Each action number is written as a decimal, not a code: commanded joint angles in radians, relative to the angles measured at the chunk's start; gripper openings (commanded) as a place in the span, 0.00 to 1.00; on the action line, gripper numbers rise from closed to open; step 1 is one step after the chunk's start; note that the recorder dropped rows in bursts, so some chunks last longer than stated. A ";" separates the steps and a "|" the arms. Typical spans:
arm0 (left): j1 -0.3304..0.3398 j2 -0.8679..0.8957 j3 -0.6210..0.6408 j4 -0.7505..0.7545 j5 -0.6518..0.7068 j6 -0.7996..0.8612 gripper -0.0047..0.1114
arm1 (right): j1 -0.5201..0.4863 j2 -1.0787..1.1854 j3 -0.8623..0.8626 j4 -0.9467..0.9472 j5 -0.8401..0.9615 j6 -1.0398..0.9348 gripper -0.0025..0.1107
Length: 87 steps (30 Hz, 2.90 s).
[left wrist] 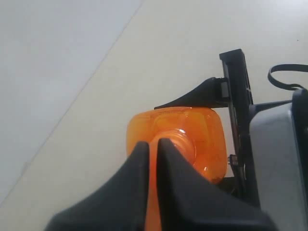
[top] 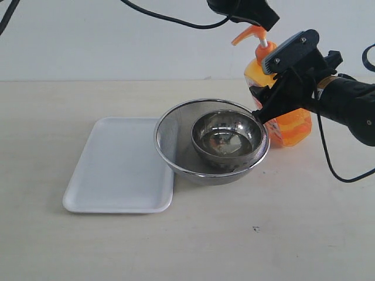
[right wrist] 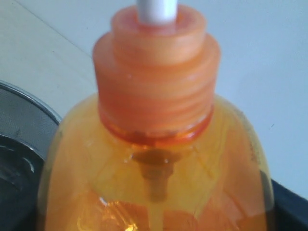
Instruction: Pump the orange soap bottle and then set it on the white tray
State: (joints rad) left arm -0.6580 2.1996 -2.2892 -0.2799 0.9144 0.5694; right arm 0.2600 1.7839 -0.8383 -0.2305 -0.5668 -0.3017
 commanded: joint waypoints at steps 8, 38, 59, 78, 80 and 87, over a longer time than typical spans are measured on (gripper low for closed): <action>-0.003 0.040 0.022 0.045 0.107 -0.009 0.08 | 0.002 -0.017 -0.009 -0.017 -0.036 0.015 0.02; -0.003 0.080 0.022 0.045 0.130 -0.016 0.08 | 0.002 -0.017 -0.009 -0.029 -0.036 0.017 0.02; -0.003 0.080 0.022 0.045 0.130 -0.016 0.08 | 0.002 -0.017 -0.009 -0.029 -0.036 0.025 0.02; -0.003 0.068 0.020 0.045 0.112 -0.016 0.08 | 0.002 -0.017 -0.009 -0.029 -0.036 0.028 0.02; -0.003 0.037 0.020 0.045 0.083 -0.016 0.08 | 0.002 -0.017 -0.009 -0.029 -0.042 0.028 0.02; -0.003 -0.051 0.020 0.070 0.035 -0.016 0.08 | 0.002 -0.017 -0.009 -0.029 -0.042 0.031 0.02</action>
State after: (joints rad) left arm -0.6580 2.1734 -2.2797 -0.2338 0.9413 0.5598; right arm 0.2582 1.7839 -0.8383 -0.2524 -0.5600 -0.2948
